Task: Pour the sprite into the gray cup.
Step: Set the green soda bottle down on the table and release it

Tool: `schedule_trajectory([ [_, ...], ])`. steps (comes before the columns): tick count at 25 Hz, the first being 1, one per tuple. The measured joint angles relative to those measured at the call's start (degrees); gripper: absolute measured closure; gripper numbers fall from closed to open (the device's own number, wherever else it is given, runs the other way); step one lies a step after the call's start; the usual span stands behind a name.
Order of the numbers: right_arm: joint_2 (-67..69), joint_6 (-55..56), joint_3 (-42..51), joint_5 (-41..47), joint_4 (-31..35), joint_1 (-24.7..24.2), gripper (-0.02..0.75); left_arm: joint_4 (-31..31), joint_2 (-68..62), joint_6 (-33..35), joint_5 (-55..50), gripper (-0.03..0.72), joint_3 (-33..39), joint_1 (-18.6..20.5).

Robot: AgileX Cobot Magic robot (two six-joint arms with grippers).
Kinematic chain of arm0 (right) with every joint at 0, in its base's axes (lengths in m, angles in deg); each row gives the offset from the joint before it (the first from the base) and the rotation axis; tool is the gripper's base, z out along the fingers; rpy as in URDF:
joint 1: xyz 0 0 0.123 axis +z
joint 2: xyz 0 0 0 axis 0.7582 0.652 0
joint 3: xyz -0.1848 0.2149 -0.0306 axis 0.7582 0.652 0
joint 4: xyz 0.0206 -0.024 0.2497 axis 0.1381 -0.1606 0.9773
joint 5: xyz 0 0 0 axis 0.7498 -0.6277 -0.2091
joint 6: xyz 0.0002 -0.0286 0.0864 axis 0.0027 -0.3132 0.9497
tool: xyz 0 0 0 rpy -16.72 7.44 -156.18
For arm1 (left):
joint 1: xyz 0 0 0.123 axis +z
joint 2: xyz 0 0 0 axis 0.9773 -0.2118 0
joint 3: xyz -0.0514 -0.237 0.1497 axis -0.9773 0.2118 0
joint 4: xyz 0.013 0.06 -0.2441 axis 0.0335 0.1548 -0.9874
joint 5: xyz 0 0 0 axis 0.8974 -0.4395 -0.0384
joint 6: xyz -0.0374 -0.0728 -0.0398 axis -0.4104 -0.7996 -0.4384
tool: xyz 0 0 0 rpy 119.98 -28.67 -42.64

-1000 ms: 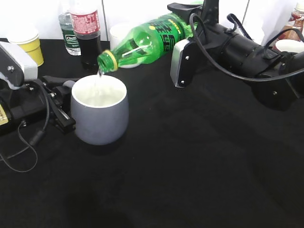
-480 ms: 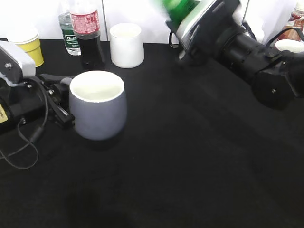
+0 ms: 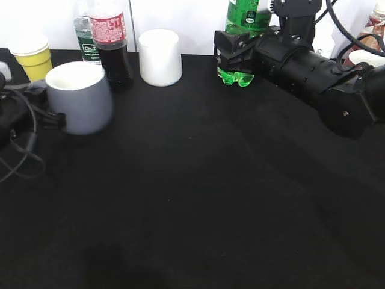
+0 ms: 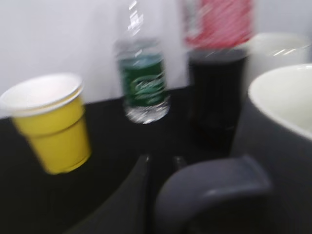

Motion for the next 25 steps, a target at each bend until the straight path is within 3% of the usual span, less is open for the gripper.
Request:
schedule_trajectory([
  [6, 0.0, 0.0, 0.0, 0.0, 0.0, 0.0, 0.332, 0.2, -13.1, 0.1, 0.2, 0.605, -13.1, 8.8],
  [12, 0.0, 0.0, 0.0, 0.0, 0.1, 0.0, 0.333, 1.8, -18.0, -0.8, 3.2, 0.606, -17.1, 9.3],
  [14, 0.0, 0.0, 0.0, 0.0, 0.1, 0.0, 0.333, 1.9, -18.0, -0.8, 3.2, 0.513, -17.1, 9.3],
  [15, 0.0, 0.0, 0.0, 0.0, 0.1, 0.0, 0.333, 2.0, -18.0, -0.8, 3.8, 0.447, -16.6, 9.3],
  [17, 0.0, -0.3, 0.0, 0.0, 0.2, 0.0, 0.333, 2.0, -17.4, -0.9, 5.3, 0.398, -13.7, 9.3],
  [21, 0.0, -4.0, 0.0, 0.0, 2.9, -0.8, 0.333, -2.2, -11.7, -0.9, 5.1, 0.391, -2.6, 8.6],
  [25, 0.1, -12.8, 0.0, 0.1, 14.6, -6.1, 0.333, -6.9, 5.6, -0.9, -2.0, 0.39, 6.6, 3.2],
])
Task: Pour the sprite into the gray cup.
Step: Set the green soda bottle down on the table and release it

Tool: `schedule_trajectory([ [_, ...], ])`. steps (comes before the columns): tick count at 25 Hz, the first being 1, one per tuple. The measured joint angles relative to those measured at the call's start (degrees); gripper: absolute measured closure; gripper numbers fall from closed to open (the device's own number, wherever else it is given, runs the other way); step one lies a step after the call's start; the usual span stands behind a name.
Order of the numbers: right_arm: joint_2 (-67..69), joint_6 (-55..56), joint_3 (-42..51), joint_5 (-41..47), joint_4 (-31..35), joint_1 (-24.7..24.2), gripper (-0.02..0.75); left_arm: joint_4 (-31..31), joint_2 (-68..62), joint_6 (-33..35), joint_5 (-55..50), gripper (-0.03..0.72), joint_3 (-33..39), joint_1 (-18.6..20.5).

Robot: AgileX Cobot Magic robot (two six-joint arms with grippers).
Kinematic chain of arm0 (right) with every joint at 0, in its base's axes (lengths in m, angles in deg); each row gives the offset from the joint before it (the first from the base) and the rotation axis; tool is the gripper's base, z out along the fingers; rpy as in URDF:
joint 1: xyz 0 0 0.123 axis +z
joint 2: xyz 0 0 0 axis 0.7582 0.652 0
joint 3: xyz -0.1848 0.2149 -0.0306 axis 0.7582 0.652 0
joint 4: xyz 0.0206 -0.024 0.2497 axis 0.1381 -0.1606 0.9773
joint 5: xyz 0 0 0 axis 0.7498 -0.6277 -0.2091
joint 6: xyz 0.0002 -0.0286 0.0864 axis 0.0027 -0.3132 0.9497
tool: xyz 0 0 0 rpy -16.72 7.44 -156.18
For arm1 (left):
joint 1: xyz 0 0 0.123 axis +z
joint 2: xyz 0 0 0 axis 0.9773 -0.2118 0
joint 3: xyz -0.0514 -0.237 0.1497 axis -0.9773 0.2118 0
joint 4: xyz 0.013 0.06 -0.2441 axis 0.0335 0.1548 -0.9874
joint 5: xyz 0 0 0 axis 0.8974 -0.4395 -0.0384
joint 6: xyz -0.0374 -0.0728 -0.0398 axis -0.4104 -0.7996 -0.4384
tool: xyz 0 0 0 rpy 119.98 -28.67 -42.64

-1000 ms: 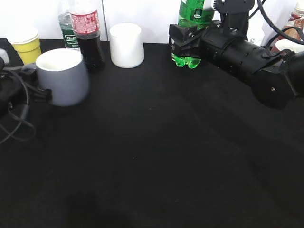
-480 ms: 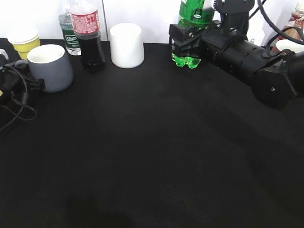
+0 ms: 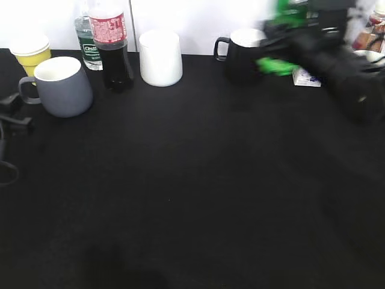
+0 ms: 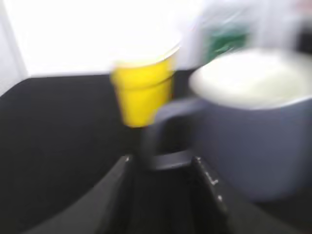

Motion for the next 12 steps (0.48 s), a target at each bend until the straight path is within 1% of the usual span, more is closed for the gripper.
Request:
schedule_trajectory([
  [2, 2.5, -0.6, -0.3, -0.7, 1.8, -2.7, 0.333, 0.0, 9.0, 0.0, -10.8, 0.39, 0.3, -2.6],
  [6, 9.9, -1.1, -0.3, -9.0, 2.7, -3.1, 0.333, 1.6, 23.9, 0.0, -28.0, 0.39, 0.3, -3.5],
  [9, 13.9, -1.1, -0.3, -12.3, 2.9, -3.1, 0.333, 1.7, 29.6, 0.0, -31.9, 0.39, 0.3, -3.6],
  [12, 16.3, -1.5, -0.3, -14.3, 2.5, -3.1, 0.333, 1.7, 29.9, 0.0, -33.5, 0.39, 0.3, -3.6],
])
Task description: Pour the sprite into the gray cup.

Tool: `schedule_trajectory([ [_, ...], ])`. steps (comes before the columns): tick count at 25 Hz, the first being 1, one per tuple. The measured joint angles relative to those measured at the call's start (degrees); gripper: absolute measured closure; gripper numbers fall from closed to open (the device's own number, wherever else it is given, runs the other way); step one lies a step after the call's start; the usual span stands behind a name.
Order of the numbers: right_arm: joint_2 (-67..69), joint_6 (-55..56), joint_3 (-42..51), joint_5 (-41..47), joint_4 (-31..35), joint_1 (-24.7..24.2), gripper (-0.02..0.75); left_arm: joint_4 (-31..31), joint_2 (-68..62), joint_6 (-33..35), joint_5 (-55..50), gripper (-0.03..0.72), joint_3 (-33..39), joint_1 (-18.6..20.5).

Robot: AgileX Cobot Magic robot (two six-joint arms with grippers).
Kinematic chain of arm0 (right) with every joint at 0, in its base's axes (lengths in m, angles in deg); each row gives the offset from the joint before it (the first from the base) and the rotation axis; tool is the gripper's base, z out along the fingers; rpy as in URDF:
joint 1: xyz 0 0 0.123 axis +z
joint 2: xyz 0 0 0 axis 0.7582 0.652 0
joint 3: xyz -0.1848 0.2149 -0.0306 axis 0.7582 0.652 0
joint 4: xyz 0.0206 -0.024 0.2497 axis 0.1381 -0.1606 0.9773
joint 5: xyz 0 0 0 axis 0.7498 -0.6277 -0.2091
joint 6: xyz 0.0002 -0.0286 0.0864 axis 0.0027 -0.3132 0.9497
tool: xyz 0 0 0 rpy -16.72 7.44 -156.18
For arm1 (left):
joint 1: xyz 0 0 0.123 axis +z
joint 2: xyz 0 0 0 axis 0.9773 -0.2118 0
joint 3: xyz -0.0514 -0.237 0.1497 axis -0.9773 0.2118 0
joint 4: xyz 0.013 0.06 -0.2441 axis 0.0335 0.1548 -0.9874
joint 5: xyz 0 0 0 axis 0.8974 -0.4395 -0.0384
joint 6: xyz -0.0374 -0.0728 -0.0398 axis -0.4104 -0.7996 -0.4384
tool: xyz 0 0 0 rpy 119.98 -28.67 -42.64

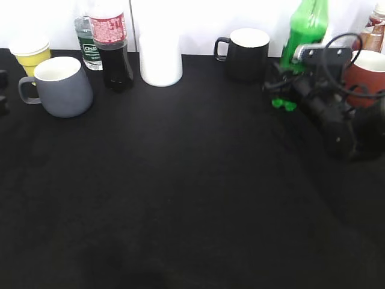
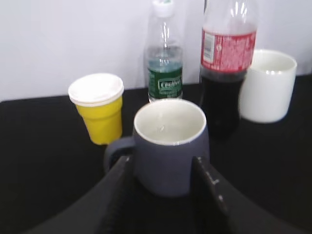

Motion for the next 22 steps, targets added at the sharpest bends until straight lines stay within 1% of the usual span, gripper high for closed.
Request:
schedule_trajectory([
  [1, 0.1, -0.1, 0.0, -0.1, -1.0, 0.0, 0.305, 0.0, 0.0, 0.0, -0.7, 0.39, 0.0, 0.0],
  [3, 0.1, -0.1, 0.0, -0.9, -1.6, 0.0, 0.194, 0.0, 0.0, 0.0, -1.1, 0.39, 0.0, 0.0],
  [4, 0.1, -0.1, -0.1, -2.0, -1.7, 0.0, 0.169, 0.0, 0.0, 0.0, -1.2, 0.39, 0.0, 0.0],
  [8, -0.1, -0.1, 0.3, -2.8, -1.7, 0.0, 0.149, 0.0, 0.0, 0.0, -1.2, 0.39, 0.0, 0.0],
  [11, -3.3, -0.1, 7.4, -4.1, -1.7, 0.0, 0.149, -0.2, 0.6, 0.0, -1.9, 0.39, 0.0, 0.0],
  [13, -5.6, -0.1, 12.9, -4.5, -1.7, 0.0, 0.149, -0.2, 1.6, 0.0, -4.1, 0.39, 0.0, -0.2],
  [14, -7.8, -0.1, 15.3, -4.0, -1.7, 0.0, 0.149, -0.2, 2.6, 0.0, -6.5, 0.39, -0.3, -0.8],
  [15, -11.9, -0.1, 16.7, 0.2, -1.8, 0.0, 0.149, -0.2, 3.6, 0.0, -12.2, 0.385, -1.9, -1.5],
  [16, -17.2, -0.1, 17.0, 8.8, -2.8, 0.0, 0.149, -0.2, 4.5, 0.0, -19.5, 0.364, -4.7, -2.1],
  [17, -26.6, 0.4, 16.6, 29.2, -4.9, 0.0, 0.149, 0.1, 4.7, 0.0, -33.7, 0.33, -10.2, -3.0],
  [18, -33.2, 1.0, 15.9, 43.5, -5.7, 0.0, 0.149, -0.1, 4.7, 0.0, -44.9, 0.322, -13.4, -3.0],
  [20, -43.4, 1.2, 13.7, 71.7, -6.2, 0.0, 0.149, -0.2, 4.7, 0.0, -64.6, 0.319, -18.2, -3.0],
  [22, -49.6, 1.3, 10.2, 94.2, -5.1, 0.0, 0.149, -0.7, 5.1, 0.0, -80.6, 0.318, -21.2, -3.0],
])
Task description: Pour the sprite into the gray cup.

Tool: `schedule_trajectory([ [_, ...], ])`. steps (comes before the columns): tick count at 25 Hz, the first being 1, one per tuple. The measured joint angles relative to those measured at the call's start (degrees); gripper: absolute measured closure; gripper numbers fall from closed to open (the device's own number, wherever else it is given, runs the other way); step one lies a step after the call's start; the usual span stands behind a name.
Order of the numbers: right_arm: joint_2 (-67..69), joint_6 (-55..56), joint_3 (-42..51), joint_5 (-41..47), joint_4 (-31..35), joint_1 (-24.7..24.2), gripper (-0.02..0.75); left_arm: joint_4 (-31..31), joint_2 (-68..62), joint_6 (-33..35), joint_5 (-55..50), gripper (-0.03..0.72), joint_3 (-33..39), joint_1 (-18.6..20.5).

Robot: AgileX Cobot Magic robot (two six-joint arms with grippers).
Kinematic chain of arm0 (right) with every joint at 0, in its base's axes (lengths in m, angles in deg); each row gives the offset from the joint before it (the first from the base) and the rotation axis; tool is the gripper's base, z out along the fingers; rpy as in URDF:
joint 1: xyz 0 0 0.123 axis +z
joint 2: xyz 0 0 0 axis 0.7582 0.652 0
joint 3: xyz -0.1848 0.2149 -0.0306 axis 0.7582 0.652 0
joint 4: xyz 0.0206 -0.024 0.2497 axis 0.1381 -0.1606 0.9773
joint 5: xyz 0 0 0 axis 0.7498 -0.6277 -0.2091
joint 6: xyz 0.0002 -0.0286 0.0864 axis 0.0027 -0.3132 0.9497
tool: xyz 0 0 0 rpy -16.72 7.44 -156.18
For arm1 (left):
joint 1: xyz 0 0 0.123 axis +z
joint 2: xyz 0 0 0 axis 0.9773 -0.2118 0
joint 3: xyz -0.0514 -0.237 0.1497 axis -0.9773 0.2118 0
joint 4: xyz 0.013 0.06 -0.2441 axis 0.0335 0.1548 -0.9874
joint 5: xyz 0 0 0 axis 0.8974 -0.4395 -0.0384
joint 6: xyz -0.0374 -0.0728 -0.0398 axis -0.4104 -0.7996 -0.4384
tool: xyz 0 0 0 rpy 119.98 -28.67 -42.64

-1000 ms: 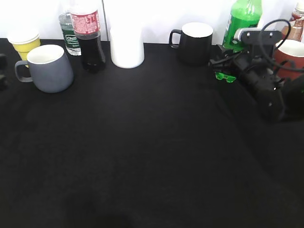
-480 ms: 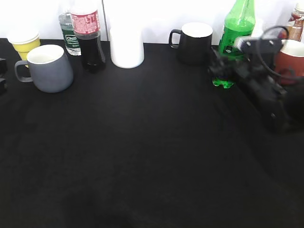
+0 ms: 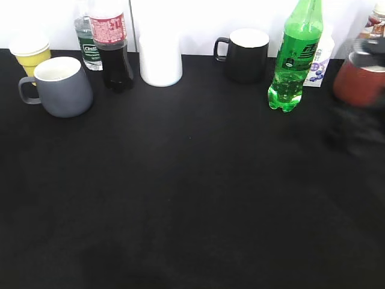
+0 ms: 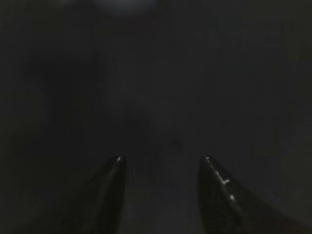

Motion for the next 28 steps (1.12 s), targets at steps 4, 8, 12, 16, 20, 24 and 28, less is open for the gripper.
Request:
schedule_trajectory([
  [4, -10.9, 0.1, -4.8, 22.6, -0.7, 0.0, 0.149, -1.2, 9.4, 0.0, -11.3, 0.309, -1.0, 0.0],
  [8, -30.1, 0.1, -4.8, 31.4, -0.8, 0.0, 0.149, -1.4, 31.7, 0.0, -14.3, 0.289, -1.2, -0.1],
  [12, -50.3, 0.1, -4.9, 31.9, -1.5, 0.0, 0.149, -1.5, 48.7, 0.0, -15.0, 0.288, -1.2, -0.1],
  [16, -59.7, 0.1, 0.8, 32.1, -4.5, 0.0, 0.15, -1.4, 50.6, 0.0, -12.9, 0.288, 4.9, -0.1],
  [20, -60.2, 0.1, 11.2, 29.4, -4.5, 0.0, 0.151, -1.4, 50.6, 0.0, -6.2, 0.286, 10.7, -0.1],
  [24, -60.2, 0.1, 13.7, 29.5, -2.0, 0.0, 0.151, -1.6, 50.6, 0.0, -8.5, 0.286, 12.7, -0.1],
  [28, -60.2, 0.1, 13.7, 29.6, -1.5, 0.0, 0.151, -1.7, 50.6, 0.0, -9.1, 0.286, 13.0, -0.1],
])
